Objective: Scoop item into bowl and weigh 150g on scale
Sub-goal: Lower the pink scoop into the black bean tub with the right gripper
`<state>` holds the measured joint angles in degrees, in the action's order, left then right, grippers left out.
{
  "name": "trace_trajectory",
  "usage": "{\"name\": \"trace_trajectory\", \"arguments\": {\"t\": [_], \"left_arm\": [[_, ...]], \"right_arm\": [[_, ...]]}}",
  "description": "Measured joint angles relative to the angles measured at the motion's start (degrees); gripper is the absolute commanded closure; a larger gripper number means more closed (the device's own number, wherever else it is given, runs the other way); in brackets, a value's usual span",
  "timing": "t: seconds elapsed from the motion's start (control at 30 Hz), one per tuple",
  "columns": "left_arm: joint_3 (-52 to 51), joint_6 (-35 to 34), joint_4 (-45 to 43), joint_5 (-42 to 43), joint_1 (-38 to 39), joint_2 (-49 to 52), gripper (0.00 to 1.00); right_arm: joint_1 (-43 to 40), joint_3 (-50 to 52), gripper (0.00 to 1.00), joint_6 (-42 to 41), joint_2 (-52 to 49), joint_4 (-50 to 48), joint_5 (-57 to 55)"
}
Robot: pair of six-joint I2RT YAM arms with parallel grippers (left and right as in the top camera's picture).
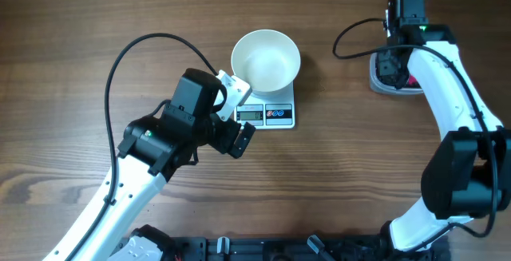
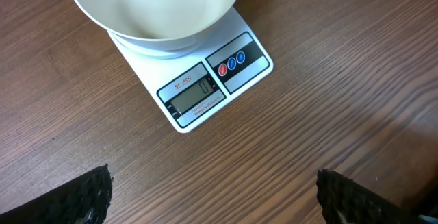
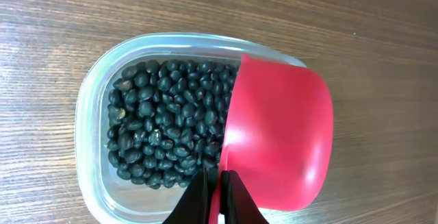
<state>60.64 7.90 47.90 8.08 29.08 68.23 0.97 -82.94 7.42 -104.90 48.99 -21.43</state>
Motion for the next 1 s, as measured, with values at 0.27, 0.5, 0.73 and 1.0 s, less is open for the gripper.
{"name": "trace_trajectory", "arguments": {"t": [0.27,0.5,0.73,1.0], "left_arm": [[0.0,0.0,0.0,0.0,0.0,0.0,0.0],[0.0,0.0,0.0,0.0,0.0,0.0,0.0],[0.0,0.0,0.0,0.0,0.0,0.0,0.0],[0.0,0.0,0.0,0.0,0.0,0.0,0.0]], "right_arm": [[0.0,0.1,0.96,0.0,0.0,0.3,2.1],[-0.1,0.3,0.96,0.2,0.0,0.0,3.4],[-0.1,0.9,0.96,0.6,0.0,-0.6,3.9],[-0.4,1.1,0.96,5.8,0.0,2.4,10.0]]}}
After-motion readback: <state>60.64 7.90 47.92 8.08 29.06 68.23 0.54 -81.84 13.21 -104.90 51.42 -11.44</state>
